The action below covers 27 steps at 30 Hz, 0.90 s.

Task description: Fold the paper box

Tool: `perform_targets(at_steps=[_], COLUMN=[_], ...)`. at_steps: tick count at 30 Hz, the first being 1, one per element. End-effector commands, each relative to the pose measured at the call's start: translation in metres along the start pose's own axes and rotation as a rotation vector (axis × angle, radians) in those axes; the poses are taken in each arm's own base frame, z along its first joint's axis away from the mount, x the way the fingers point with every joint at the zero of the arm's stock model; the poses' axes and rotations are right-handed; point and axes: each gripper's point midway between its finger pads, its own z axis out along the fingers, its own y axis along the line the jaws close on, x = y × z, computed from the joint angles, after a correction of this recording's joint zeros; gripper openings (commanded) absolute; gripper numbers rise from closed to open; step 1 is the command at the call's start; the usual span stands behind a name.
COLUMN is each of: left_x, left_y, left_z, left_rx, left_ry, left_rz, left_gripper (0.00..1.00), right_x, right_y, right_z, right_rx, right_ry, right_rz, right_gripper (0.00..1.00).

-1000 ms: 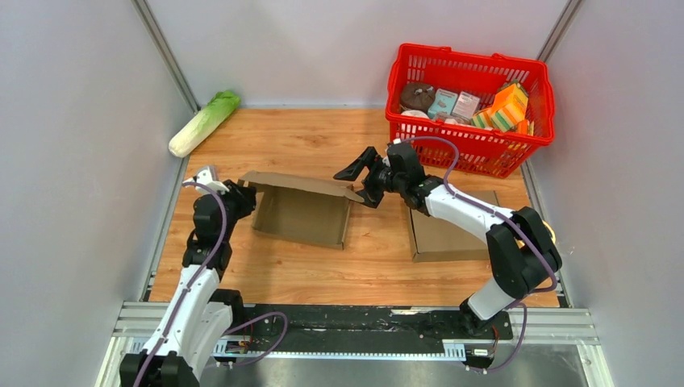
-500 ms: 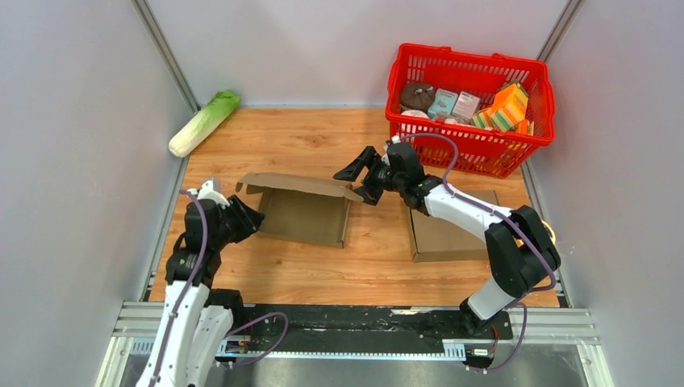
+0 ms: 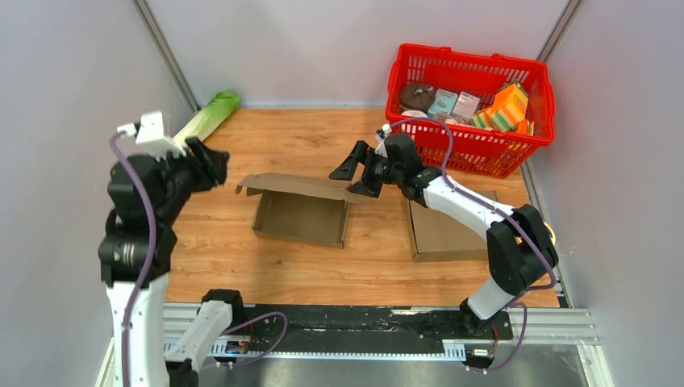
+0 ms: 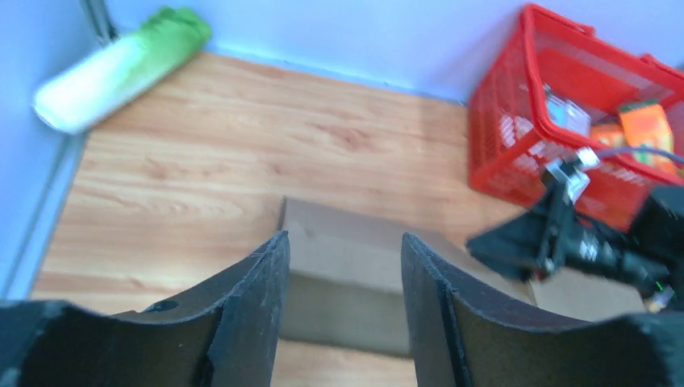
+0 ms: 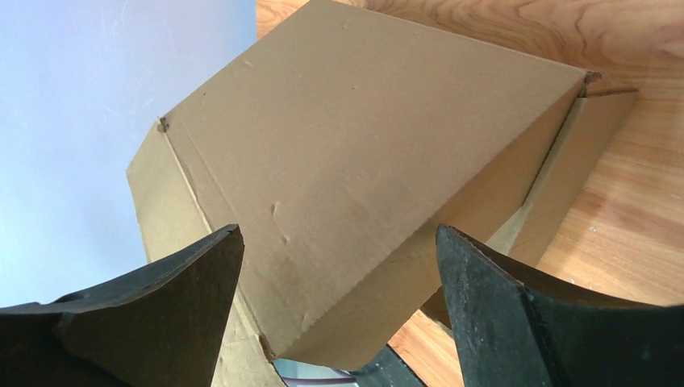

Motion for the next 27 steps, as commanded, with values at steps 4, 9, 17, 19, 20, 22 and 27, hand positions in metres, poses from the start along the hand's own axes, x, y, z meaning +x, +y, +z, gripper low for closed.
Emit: perform_targets(at_steps=[4,9,17,19,20,22,27], left_x=[0.024,0.085,0.178,0.209,0.211,0.231,0.253], left_y=[0.012,0.002,0.036,0.051,0.052,0.06,0.071], left_z=[0.108,0.149,0.126,0.119,0.122,0.119,0.114], left_rx=[0.082,0.261,0.14,0.079,0.078,0.048,-0.007], left_ry=[0.333,0.437,0.578,0.618,0.599,0.632,0.664], left_rz=[0.078,-0.054,-0.119,-0.143,-0.153,-0.169,-0.192], left_gripper=[0.37,0.31,0.29,0.3,0.31,0.32,0.34], right_x=[0.015,0.021,0.037,0.038,0.042,0.047,0.058], right_y=[-0.006,-0.026,-0.046,-0.053,-0.057,-0.062,-0.076], right_z=[0.003,0.0,0.001,0.001,0.003,0.004,0.011], right_rx=[0.02,0.095,0.188,0.229,0.237,0.236,0.237], right_ry=[0.073,0.091,0.134,0.137,0.15,0.168,0.216], right_rz=[-0.189,-0.256,-0.387,-0.436,-0.448,-0.455,-0.458], right_gripper=[0.92,0.89,0.92,0.94,0.95,0.95,0.95])
